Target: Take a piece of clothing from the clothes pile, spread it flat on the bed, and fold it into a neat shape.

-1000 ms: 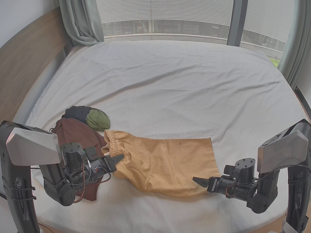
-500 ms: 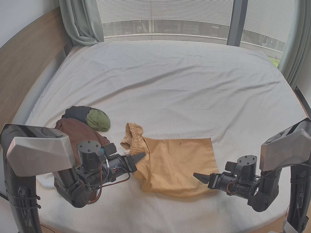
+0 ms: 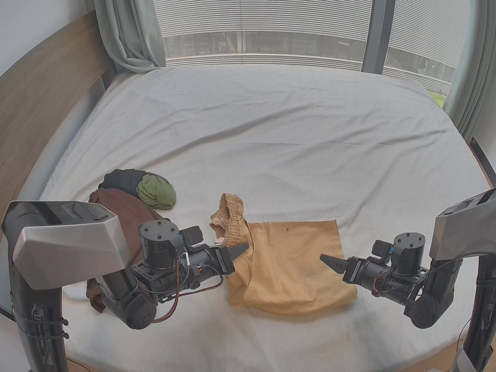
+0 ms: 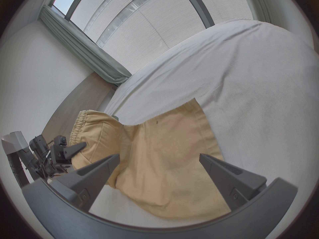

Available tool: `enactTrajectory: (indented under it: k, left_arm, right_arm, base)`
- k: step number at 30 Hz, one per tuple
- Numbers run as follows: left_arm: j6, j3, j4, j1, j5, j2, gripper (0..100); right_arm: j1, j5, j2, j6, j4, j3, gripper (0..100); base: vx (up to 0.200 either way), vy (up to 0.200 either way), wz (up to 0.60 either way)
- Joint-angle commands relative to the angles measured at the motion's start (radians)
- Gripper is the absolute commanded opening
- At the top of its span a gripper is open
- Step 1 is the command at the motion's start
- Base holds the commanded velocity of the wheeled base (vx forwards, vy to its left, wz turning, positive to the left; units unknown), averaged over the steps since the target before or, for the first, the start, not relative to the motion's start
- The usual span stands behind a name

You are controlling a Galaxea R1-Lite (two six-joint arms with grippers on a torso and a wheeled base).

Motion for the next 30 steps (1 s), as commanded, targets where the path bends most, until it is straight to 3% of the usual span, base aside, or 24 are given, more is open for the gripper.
enactTrajectory:
  k: [1, 30]
  left_arm:
    - [-0.001, -0.029, 0.004, -0.011, 0.0, 0.02, 0]
    - [-0.001, -0.208, 0.193, -0.106, 0.014, 0.039, 0]
  right_arm:
    - [-0.018, 0.001, -0.036, 0.0, -0.001, -0.007, 100]
    - [-0.131, 0.015, -0.053, -0.002, 0.001, -0.064, 100]
  base:
    - [0.0, 0.0, 0.0]
    - [0.0, 0.0, 0.0]
